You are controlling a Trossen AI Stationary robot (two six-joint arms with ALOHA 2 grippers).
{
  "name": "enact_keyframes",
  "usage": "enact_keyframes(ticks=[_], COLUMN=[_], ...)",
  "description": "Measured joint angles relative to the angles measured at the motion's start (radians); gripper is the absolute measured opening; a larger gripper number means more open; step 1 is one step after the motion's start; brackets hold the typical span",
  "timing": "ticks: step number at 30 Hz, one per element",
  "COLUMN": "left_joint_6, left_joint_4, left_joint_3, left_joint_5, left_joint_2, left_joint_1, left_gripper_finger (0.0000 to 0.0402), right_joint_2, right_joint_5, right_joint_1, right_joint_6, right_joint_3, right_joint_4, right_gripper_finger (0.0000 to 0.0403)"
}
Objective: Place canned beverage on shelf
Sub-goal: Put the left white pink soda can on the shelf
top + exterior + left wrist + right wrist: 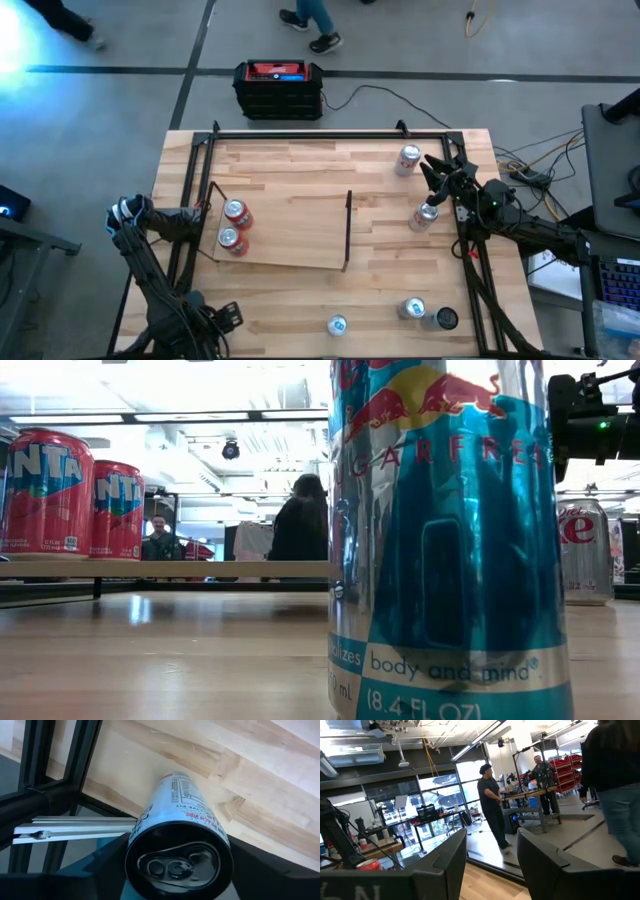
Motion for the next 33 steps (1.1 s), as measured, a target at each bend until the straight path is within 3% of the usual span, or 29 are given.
enact_keyframes(ticks=[2, 11, 24, 28, 33], left_joint_6=[0.025, 0.336, 0.834, 0.878, 0.811], left_joint_4=[-0.001, -0.040, -0.187, -0.194, -0.193], left_joint_3=[0.001, 0.002, 0.000, 0.000, -0.001], left_joint_5=[0.001, -0.004, -0.136, -0.155, -0.155], left_joint_2=[0.004, 0.008, 0.009, 0.010, 0.008], left_joint_1=[0.000, 0.000, -0.002, -0.002, -0.002], left_gripper_finger=[0.0242, 0.0242, 0.0242, 0.0242, 0.0254], right_joint_2=[0.000, 0.000, 0.000, 0.000, 0.000], right_joint_5=[0.000, 0.000, 0.000, 0.000, 0.000], right_joint_1=[0.000, 0.000, 0.000, 0.000, 0.000], right_joint_6=[0.000, 0.000, 0.000, 0.000, 0.000], right_joint_3=[0.000, 0.000, 0.000, 0.000, 0.000], right_joint_4=[0.000, 0.000, 0.000, 0.000, 0.000], right_gripper_finger=[0.0157, 0.0157, 0.0157, 0.0157, 0.0157])
